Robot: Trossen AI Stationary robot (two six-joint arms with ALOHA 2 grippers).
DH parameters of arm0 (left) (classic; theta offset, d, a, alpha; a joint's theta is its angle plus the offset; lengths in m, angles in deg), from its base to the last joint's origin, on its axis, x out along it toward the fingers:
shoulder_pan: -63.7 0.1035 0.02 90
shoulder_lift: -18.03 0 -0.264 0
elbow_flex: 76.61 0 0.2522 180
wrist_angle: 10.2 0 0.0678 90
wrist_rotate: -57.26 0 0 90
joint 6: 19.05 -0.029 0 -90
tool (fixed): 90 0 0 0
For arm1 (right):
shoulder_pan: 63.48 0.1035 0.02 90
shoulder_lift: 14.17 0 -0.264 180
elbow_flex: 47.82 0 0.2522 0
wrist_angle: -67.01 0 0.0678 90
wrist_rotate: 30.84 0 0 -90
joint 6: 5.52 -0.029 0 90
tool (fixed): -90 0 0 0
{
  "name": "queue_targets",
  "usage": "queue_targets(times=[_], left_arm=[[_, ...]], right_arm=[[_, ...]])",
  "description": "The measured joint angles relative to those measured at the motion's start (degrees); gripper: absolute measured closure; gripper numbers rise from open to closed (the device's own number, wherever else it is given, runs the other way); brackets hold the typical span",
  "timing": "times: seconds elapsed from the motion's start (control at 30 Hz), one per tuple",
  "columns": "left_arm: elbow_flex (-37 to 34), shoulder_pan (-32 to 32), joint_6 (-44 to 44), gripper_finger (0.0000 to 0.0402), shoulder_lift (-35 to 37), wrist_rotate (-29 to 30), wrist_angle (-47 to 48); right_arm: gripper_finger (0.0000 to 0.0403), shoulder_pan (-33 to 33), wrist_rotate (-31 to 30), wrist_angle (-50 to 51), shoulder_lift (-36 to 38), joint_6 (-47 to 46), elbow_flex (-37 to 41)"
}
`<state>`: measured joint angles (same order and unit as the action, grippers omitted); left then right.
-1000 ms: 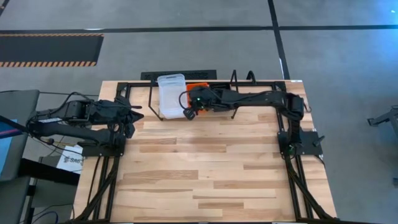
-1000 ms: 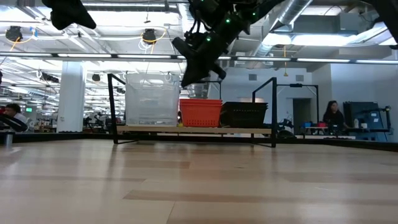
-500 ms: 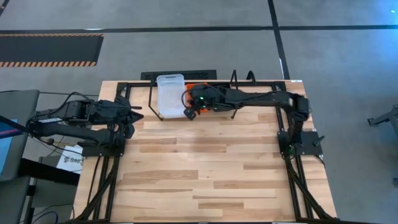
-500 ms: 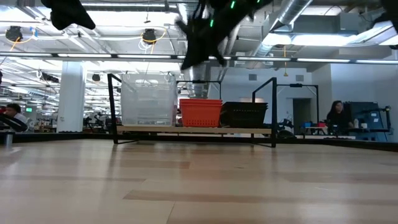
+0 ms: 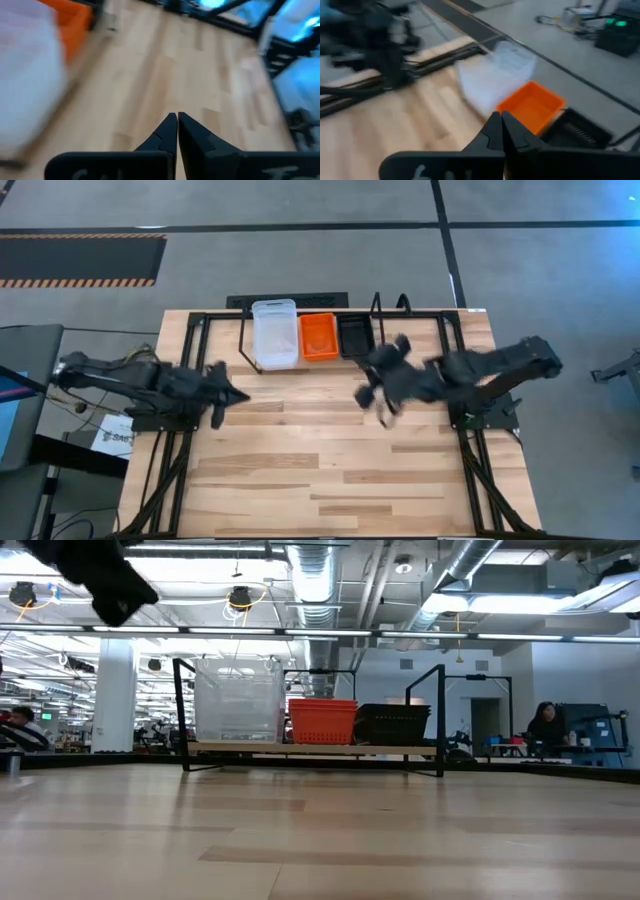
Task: Stack baskets on shelf by color
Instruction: Return to Home Position
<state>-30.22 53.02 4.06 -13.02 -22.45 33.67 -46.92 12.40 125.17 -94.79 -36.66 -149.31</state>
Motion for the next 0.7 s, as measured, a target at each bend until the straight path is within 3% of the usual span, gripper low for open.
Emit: queue_targets(times=[0.2,0.37,0.5,0.7], left_arm=[[-8.53,-6.78,-0.13,0.0401,-0.75,-1.05,-18.01],[-8.53,-9.25,-5.65,0.0402,-3.55,-0.97,-20.66],[-8.53,-8.21,-7.95,0.0401,-6.31,-2.28,-20.68],[-8.55,-1.06,-11.77,0.0401,-9.69,-10.78,-25.47]], right_arm=[[0.0403,11.49,-5.95,-9.53,4.11,-7.04,11.30],[0.0403,13.18,-6.56,-28.25,6.58,-7.26,24.02],[0.0403,10.46,-1.43,-41.75,7.75,-6.11,33.70],[0.0403,1.53,12.77,-65.30,8.85,6.30,41.31]])
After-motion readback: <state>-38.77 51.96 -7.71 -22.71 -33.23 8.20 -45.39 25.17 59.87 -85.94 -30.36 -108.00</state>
